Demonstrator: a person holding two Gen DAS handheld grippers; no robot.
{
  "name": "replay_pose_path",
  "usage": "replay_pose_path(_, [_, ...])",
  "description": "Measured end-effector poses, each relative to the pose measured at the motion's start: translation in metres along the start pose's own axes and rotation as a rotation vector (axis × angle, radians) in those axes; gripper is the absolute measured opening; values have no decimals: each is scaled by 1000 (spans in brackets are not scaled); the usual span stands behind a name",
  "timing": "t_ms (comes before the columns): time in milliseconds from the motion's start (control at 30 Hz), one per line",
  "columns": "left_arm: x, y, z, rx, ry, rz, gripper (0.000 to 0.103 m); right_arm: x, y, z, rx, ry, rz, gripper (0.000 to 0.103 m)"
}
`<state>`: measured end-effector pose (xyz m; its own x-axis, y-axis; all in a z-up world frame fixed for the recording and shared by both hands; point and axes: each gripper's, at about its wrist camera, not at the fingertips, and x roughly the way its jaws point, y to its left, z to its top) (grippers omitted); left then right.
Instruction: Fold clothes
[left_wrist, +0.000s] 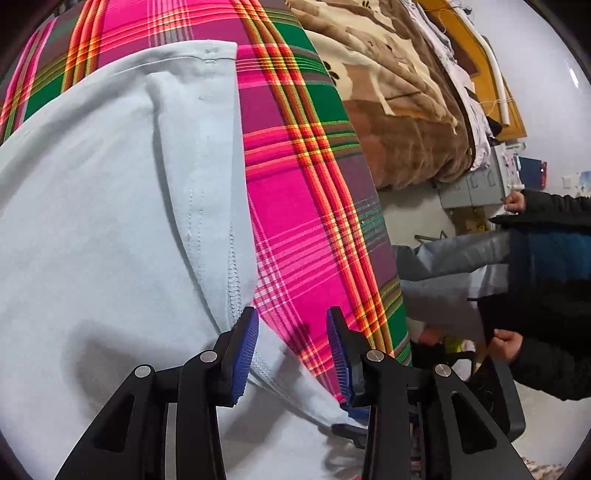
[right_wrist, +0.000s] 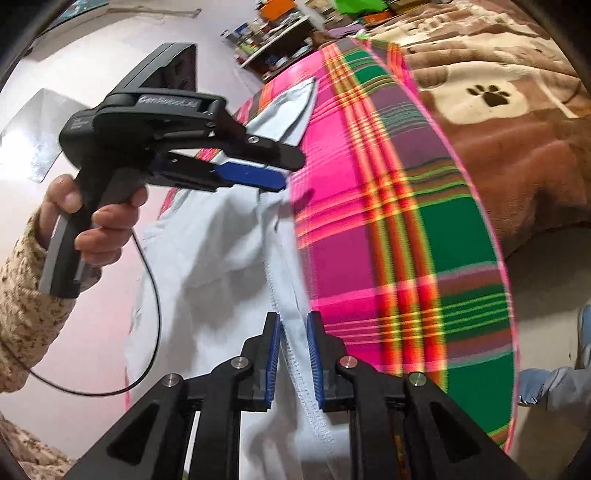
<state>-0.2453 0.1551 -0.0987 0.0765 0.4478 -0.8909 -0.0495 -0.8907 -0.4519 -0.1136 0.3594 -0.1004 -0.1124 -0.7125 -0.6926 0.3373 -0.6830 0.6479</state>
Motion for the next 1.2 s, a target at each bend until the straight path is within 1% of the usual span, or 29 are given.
replay_pose_path(100, [-3, 4, -1, -6, -3, -2, 40, 0, 6, 1, -37, 13, 12, 16])
replay_pose_path(167, [-5, 4, -2, -7, -7, 4, 40, -1, 10, 1, -58, 21, 19, 12])
replay_pose_path(200, [-7, 4, -3, -6, -11, 7, 40, -1, 12, 1, -67, 24, 13, 8])
replay_pose_path(267, [-9, 5, -4, 0, -13, 13, 40, -1, 18, -2, -105, 22, -16, 7])
replay_pose_path(333, [-10, 9, -5, -23, -12, 24, 40, 3, 24, -4, -148, 43, -36, 4])
replay_pose_path(400, [-13, 10, -5, -23, -19, 29, 40, 4, 26, -5, -161, 51, -52, 4])
replay_pose_path(467, [-20, 10, -5, -18, -50, 75, 40, 7, 24, 4, -171, 41, -60, 4])
replay_pose_path(500, [-22, 11, -4, -16, -59, 94, 40, 6, 25, 3, -178, 35, -75, 4])
replay_pose_path(600, [-24, 12, 2, -21, -68, 164, 40, 7, 26, 0, -188, 49, -69, 3])
replay_pose_path(667, [-21, 12, 8, -11, -65, 245, 41, 9, 28, 0, -192, 54, -69, 3])
replay_pose_path(767, [-23, 11, 16, -19, -98, 354, 41, 9, 34, 0, -222, 48, -75, 3])
replay_pose_path(800, [-24, 8, 19, 2, -106, 387, 41, 9, 36, 0, -230, 46, -72, 3])
replay_pose_path(867, [-23, 3, 24, 38, -116, 482, 41, 11, 36, 1, -230, 51, -71, 3])
replay_pose_path(933, [-20, 0, 30, 44, -109, 537, 41, 14, 35, 1, -225, 57, -72, 3])
replay_pose_path(1000, [-19, -7, 34, 67, -116, 523, 41, 17, 35, 2, -221, 60, -61, 3])
replay_pose_path(1133, [-15, -21, 40, 108, -135, 580, 41, 25, 39, 0, -240, 79, -49, 3])
replay_pose_path(1167, [-13, -24, 41, 115, -133, 587, 41, 27, 41, 0, -245, 83, -45, 3])
replay_pose_path(1200, [-10, -25, 44, 121, -128, 610, 41, 30, 45, 0, -248, 87, -42, 3])
